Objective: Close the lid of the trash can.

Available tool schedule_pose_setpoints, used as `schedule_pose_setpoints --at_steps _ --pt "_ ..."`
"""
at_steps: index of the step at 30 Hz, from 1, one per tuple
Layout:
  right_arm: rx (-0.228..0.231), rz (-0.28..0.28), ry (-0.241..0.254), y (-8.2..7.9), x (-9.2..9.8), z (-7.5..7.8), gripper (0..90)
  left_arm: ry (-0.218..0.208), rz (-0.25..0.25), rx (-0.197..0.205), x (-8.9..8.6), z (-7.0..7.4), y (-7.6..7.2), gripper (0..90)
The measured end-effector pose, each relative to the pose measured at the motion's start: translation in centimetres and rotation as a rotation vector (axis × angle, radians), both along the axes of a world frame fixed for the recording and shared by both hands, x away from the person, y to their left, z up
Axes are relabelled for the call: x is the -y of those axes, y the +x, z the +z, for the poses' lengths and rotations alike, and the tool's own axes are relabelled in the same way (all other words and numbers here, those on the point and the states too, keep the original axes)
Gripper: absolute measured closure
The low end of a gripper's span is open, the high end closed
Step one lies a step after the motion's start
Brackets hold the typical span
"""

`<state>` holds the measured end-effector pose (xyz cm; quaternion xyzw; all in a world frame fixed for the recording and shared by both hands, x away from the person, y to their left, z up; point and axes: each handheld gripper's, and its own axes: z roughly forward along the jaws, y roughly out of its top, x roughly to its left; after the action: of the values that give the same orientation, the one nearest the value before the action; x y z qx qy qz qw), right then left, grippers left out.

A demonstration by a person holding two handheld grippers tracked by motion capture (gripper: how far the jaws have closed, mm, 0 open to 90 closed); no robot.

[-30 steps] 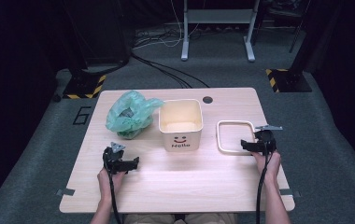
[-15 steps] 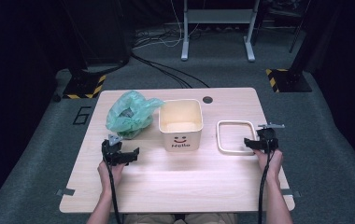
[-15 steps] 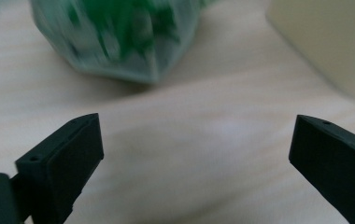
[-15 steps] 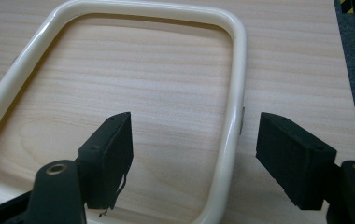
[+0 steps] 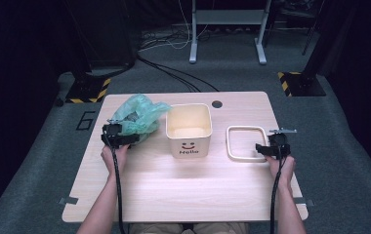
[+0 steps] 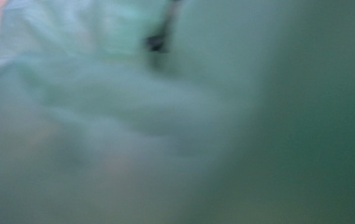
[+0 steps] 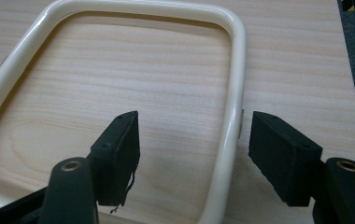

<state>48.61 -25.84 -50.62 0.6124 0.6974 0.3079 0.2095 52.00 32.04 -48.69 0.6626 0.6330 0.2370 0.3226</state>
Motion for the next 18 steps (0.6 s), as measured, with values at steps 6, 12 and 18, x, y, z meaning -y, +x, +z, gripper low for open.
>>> schedule_pose_setpoints --at_steps 6,12,18 --pt "-0.014 -0.005 0.002 0.1 0.3 -0.4 38.0 -0.010 0.037 -0.044 -1.8 -0.6 1.1 1.9" --pt "-0.018 -0.005 0.003 0.1 0.3 -0.5 41.9 -0.014 0.003 -0.046 -1.8 -0.5 0.0 0.9" --pt "-0.014 -0.015 -0.004 0.2 0.3 -0.4 50.0 0.005 -0.069 -0.040 -1.4 -0.6 -2.7 0.6"
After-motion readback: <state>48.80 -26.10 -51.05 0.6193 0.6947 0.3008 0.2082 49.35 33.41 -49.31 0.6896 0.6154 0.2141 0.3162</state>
